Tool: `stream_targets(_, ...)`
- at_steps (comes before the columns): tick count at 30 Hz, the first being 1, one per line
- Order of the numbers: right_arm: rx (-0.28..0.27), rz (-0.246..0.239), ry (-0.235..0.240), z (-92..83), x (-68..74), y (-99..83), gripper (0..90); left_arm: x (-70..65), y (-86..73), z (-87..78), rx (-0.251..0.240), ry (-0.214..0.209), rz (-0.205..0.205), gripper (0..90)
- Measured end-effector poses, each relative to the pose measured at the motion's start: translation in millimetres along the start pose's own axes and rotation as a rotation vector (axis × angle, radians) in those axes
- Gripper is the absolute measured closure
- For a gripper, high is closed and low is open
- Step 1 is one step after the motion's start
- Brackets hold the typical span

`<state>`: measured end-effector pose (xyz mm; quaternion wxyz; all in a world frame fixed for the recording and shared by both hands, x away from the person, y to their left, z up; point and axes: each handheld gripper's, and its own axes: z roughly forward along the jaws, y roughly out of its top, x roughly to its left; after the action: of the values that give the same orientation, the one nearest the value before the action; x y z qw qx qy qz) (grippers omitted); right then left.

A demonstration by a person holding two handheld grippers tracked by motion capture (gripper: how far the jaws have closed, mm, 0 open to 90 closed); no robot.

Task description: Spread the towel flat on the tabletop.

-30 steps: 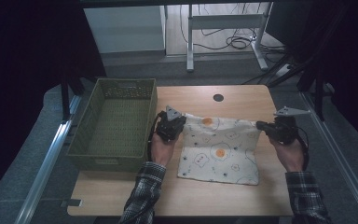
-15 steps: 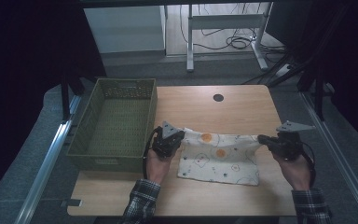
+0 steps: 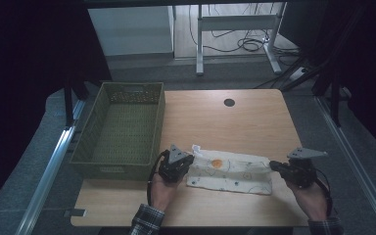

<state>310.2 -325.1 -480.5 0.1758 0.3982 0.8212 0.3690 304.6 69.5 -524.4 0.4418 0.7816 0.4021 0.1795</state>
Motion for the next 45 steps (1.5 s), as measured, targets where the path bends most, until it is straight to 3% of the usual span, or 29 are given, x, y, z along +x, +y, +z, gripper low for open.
stream_targets(7,0.026,0.011,0.014,1.2,7.0,-21.2,86.9,-6.8,-18.3,-1.1,0.023,-0.017,0.001,86.2)
stream_targets(13,0.054,0.023,0.020,8.7,12.6,-39.1,86.3,-11.0,-33.4,3.6,0.081,-0.013,0.021,84.6)
stream_targets(17,0.075,0.024,0.018,14.0,16.0,-49.2,83.9,-13.2,-41.8,4.0,0.111,-0.016,0.023,80.6)
stream_targets(20,0.080,0.027,0.012,13.0,17.3,-54.3,80.0,-12.3,-44.9,0.5,0.117,-0.015,0.012,70.7)
stream_targets(25,0.052,0.030,-0.007,-3.4,15.9,-52.4,76.1,-8.6,-44.3,-10.4,0.101,-0.009,-0.015,50.4)
stream_targets(29,0.025,0.031,-0.024,-13.9,12.5,-45.2,74.5,-8.7,-40.5,-17.3,0.079,-0.017,-0.030,42.3)
stream_targets(34,0.029,0.034,-0.021,-10.1,9.9,-43.3,73.2,-8.5,-41.7,-22.5,0.077,-0.023,-0.040,40.1)
stream_targets(39,0.039,0.030,-0.002,-7.7,16.5,-47.7,70.9,-4.7,-41.3,-30.7,0.043,-0.026,-0.079,41.8)
stream_targets(45,0.039,0.035,-0.005,-9.8,16.3,-50.6,68.0,-7.5,-35.7,-34.1,0.017,-0.035,-0.077,42.1)
